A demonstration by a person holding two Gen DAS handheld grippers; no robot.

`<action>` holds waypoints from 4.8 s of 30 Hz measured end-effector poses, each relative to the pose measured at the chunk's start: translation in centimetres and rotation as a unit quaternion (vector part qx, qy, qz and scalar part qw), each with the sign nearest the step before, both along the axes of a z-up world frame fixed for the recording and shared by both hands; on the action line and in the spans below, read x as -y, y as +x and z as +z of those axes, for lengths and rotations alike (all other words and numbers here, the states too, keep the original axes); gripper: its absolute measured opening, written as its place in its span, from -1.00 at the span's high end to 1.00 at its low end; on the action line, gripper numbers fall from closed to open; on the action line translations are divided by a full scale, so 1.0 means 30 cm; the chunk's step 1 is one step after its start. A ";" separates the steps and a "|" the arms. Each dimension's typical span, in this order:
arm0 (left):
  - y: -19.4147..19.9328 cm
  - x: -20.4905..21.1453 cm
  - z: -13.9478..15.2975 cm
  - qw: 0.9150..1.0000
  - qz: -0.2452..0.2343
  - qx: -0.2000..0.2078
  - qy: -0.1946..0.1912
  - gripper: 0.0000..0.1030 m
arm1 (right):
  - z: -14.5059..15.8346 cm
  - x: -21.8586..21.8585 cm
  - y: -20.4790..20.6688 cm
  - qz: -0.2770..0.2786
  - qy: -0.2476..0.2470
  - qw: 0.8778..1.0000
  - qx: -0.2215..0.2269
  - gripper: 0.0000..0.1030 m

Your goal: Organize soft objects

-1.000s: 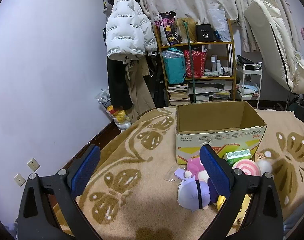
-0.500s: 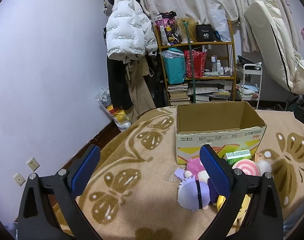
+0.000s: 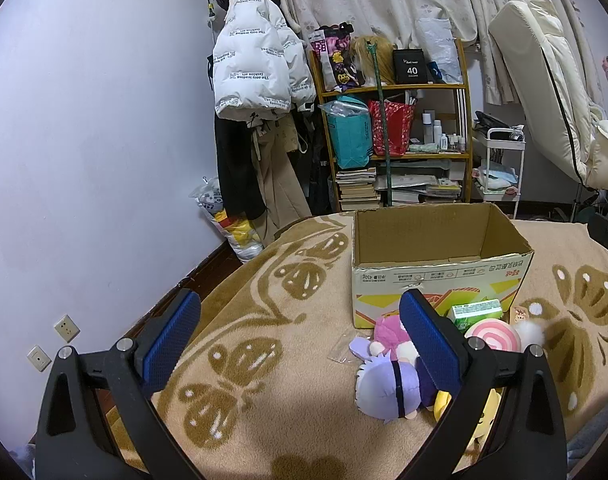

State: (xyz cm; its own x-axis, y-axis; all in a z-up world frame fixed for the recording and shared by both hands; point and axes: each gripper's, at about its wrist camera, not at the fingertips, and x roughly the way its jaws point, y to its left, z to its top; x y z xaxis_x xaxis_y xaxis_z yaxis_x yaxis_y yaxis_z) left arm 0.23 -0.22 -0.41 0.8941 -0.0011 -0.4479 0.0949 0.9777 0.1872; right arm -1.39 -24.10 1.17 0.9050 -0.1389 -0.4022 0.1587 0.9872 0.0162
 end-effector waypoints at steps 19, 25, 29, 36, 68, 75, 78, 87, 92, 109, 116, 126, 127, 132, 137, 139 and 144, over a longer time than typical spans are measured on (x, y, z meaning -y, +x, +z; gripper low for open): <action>0.000 0.000 0.000 1.000 0.000 0.000 0.000 -0.92 | -0.004 -0.004 0.000 0.000 0.001 1.000 -0.001 -1.00; 0.000 0.001 0.000 1.000 0.000 0.000 0.000 -0.92 | -0.005 0.002 0.002 0.000 0.001 1.000 -0.002 -1.00; 0.000 0.001 -0.001 1.000 0.000 0.000 0.001 -0.92 | -0.004 0.002 0.001 0.000 0.001 1.000 -0.002 -1.00; 0.001 -0.002 -0.004 1.000 0.000 -0.002 0.001 -0.92 | -0.006 -0.001 0.003 0.001 0.002 1.000 -0.003 -1.00; 0.037 0.037 -0.056 0.999 -0.024 -0.048 0.007 -0.92 | -0.062 -0.027 0.032 0.013 0.013 0.999 -0.030 -1.00; 0.067 0.061 -0.088 0.996 -0.033 -0.082 0.012 -0.92 | -0.095 -0.082 0.046 0.034 0.001 0.997 -0.066 -1.00; 0.094 0.058 -0.104 0.994 -0.038 -0.105 0.001 -0.92 | -0.108 -0.101 0.054 0.039 -0.006 0.996 -0.082 -1.00; 0.182 0.076 -0.189 0.984 -0.036 -0.172 0.004 -0.92 | -0.157 -0.122 0.095 0.044 -0.012 0.988 -0.150 -1.00; 0.238 0.076 -0.242 0.977 -0.036 -0.208 -0.010 -0.92 | -0.174 -0.106 0.150 0.041 -0.013 0.982 -0.185 -1.00; 0.333 0.105 -0.390 0.943 -0.063 -0.323 -0.050 -0.92 | -0.271 -0.212 0.215 0.144 0.015 0.953 -0.266 -0.99; 0.341 0.139 -0.439 0.931 -0.086 -0.351 -0.055 -0.92 | -0.349 -0.313 0.239 0.205 -0.005 0.928 -0.313 -0.70; 0.380 0.114 -0.487 0.913 -0.083 -0.385 -0.105 -0.92 | -0.459 -0.394 0.304 0.224 -0.017 0.909 -0.352 -0.70; 0.382 0.112 -0.490 0.913 -0.083 -0.386 -0.106 -0.92 | -0.467 -0.397 0.310 0.223 -0.017 0.908 -0.354 -0.70; 0.383 0.116 -0.488 0.906 -0.088 -0.396 -0.119 -0.73 | -0.495 -0.401 0.336 0.216 -0.014 0.907 -0.362 -0.53; 0.373 0.116 -0.476 0.905 -0.095 -0.394 -0.128 -0.40 | -0.490 -0.407 0.332 0.217 -0.010 0.907 -0.360 -0.46; 0.375 0.105 -0.472 0.908 -0.086 -0.390 -0.129 -0.16 | -0.493 -0.413 0.336 0.217 -0.010 0.907 -0.360 -0.42; 0.382 0.077 -0.471 0.903 -0.077 -0.395 -0.151 -0.08 | -0.474 -0.410 0.322 0.219 -0.010 0.909 -0.355 -0.36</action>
State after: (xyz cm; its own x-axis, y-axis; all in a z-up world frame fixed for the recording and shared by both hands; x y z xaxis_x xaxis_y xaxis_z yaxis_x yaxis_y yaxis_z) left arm 11.69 -2.52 -14.53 0.2738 -0.3276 -0.9043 0.2216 0.9364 -0.2722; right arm 8.26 -11.81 -13.06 0.3884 0.1582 -0.9078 -0.2851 0.9574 0.0449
